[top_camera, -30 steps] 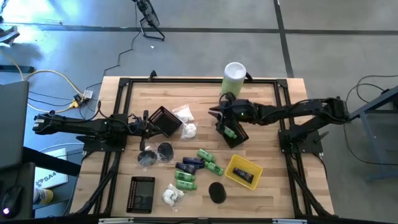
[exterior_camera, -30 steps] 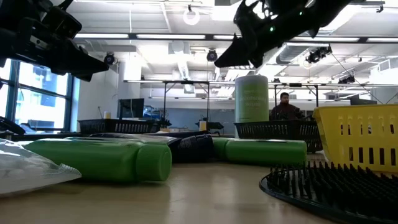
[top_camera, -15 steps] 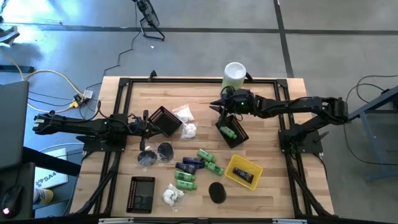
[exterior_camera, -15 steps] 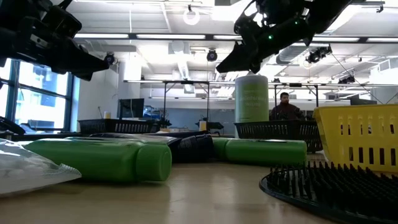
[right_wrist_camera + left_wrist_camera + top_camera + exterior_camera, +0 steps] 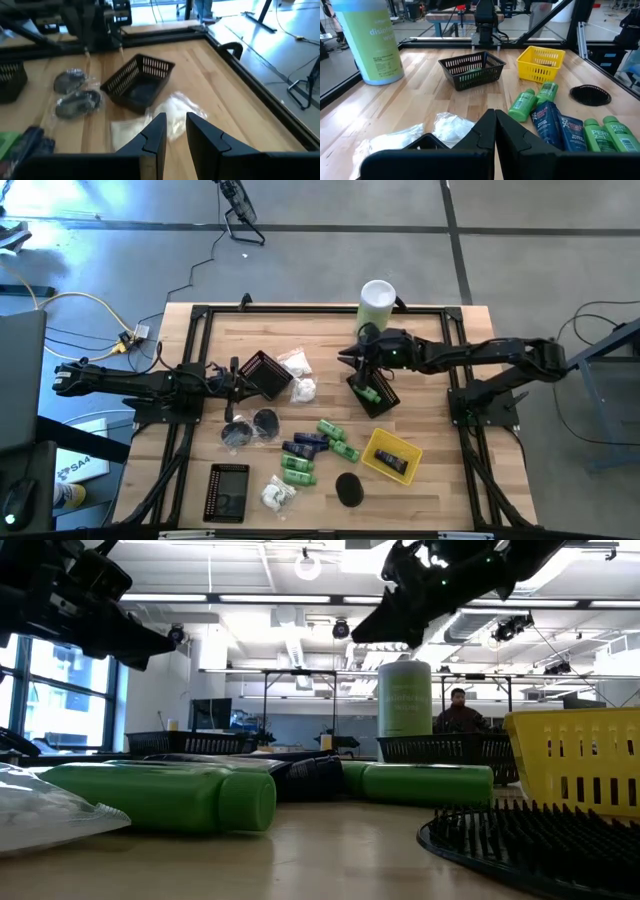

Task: Pick & Place Travel size toiletries
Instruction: Put the hairbrush into the top left black bin

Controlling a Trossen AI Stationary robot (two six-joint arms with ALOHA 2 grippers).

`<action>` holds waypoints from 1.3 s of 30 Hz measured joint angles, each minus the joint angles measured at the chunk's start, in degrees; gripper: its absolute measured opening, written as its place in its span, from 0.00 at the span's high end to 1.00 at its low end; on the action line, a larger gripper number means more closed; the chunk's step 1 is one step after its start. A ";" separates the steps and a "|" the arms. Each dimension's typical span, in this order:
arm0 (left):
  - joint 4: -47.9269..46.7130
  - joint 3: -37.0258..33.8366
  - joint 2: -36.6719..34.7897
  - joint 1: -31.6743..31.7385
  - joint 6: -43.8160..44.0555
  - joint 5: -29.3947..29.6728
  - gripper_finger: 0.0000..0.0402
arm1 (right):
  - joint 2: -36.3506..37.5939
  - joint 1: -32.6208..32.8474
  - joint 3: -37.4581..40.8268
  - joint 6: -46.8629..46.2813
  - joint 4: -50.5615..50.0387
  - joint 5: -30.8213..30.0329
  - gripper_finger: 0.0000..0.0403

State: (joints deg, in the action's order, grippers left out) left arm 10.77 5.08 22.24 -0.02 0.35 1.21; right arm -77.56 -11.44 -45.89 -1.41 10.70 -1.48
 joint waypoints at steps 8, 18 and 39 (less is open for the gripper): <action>3.18 0.00 -0.01 0.00 -0.01 -0.03 1.00 | 3.38 0.30 -0.02 0.15 -5.98 -0.05 0.84; 5.92 0.02 0.02 0.01 4.66 -0.61 1.00 | 3.54 1.10 -0.02 -0.31 -6.77 0.09 0.84; 6.25 0.02 0.04 -0.01 7.70 -0.59 1.00 | 3.78 6.94 -0.02 -2.10 -7.00 0.26 0.84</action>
State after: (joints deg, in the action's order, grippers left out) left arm 17.02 5.10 22.28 -0.02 8.05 0.62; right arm -73.78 -4.50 -45.91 -3.51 3.70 -1.22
